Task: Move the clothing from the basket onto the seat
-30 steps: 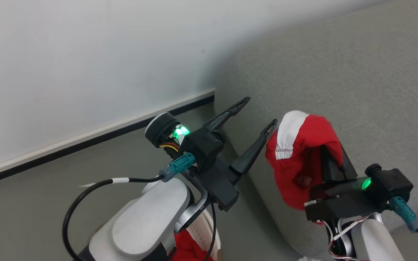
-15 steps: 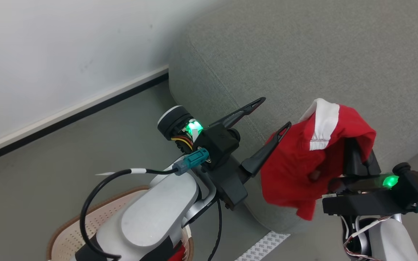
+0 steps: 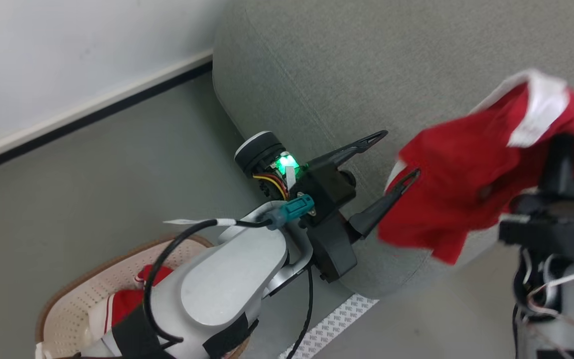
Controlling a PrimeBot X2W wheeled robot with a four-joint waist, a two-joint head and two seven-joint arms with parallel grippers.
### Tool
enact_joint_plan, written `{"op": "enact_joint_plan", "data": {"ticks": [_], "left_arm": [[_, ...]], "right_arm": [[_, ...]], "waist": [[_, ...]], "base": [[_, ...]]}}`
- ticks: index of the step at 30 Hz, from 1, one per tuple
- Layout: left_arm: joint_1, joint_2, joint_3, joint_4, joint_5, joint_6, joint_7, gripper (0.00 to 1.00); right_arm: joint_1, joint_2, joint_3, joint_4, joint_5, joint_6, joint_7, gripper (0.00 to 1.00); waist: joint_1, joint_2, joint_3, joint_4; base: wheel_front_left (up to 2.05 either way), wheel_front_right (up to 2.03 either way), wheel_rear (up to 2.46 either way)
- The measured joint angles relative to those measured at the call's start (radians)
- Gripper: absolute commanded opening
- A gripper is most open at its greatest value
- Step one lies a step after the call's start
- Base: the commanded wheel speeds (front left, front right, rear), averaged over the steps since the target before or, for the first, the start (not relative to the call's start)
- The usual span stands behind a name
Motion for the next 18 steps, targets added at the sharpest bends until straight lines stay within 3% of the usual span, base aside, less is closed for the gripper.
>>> {"op": "enact_joint_plan", "data": {"ticks": [5,8,13,18], "left_arm": [[-0.024,0.009,-0.02,-0.011,0.017,0.005,0.047,1.0],[-0.05,0.022,-0.029,-0.029,0.039,0.004,0.077,1.0],[-0.112,0.042,-0.051,-0.074,0.073,-0.001,0.129,1.0],[-0.156,0.031,-0.082,-0.122,0.092,-0.012,0.158,1.0]], "right_arm": [[-0.149,-0.003,-0.067,-0.041,0.081,0.0,0.0,0.0],[-0.253,-0.039,-0.109,-0.034,0.128,0.0,0.0,0.0],[-0.443,-0.136,-0.158,0.027,0.183,0.0,0.0,0.0],[-0.577,-0.291,-0.21,0.093,0.217,0.0,0.0,0.0]], "waist": [[0.0001,0.0,0.068,-0.001],[0.0001,0.0001,0.116,-0.001],[0.0001,0.0001,0.211,0.002],[0.0002,0.0001,0.306,0.023]], "base": [[0.0,0.0,0.0],[0.0,0.0,0.0],[0.0,0.0,0.0],[0.0,0.0,0.0]]}}
